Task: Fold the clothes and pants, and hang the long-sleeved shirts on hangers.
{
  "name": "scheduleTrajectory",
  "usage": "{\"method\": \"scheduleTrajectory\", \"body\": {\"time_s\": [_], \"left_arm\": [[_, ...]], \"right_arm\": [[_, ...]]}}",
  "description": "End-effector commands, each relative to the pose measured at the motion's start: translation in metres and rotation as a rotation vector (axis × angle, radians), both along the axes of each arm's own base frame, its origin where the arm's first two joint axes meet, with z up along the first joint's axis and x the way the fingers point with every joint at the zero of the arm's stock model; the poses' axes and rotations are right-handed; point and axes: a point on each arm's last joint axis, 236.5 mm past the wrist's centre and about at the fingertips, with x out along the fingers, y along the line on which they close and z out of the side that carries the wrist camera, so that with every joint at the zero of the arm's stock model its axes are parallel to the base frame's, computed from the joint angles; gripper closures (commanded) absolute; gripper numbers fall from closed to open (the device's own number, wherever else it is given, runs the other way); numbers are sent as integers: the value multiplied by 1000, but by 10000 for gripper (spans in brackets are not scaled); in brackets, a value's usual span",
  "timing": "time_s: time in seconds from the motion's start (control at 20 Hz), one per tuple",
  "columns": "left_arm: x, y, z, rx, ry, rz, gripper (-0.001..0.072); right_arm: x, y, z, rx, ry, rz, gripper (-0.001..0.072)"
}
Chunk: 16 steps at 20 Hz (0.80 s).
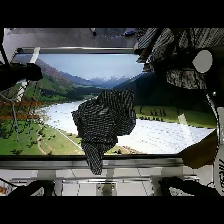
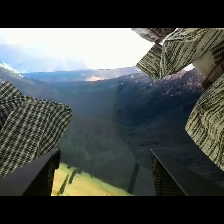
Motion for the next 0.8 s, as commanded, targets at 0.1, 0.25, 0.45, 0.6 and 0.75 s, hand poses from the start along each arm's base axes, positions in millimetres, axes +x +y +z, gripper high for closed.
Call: {"method": "scheduleTrajectory", "body": {"time_s": [0.1, 0.25, 0.45, 0.6, 0.75], "left_arm": [[1, 0, -7, 1, 17, -1, 336], [6, -1, -24, 2, 57, -2, 336], [13, -2, -55, 4, 135, -5, 336], [18, -9, -83, -29, 210, -15, 337], [22, -12, -117, -29, 298, -27, 337]], "right_arm": [[0, 0, 0, 0, 0, 0, 67], [0, 0, 1, 1, -1, 1, 67], [0, 0, 0, 1, 0, 1, 67], [0, 0, 0, 0, -1, 0, 67], [1, 1, 3, 3, -12, 2, 67]]}}
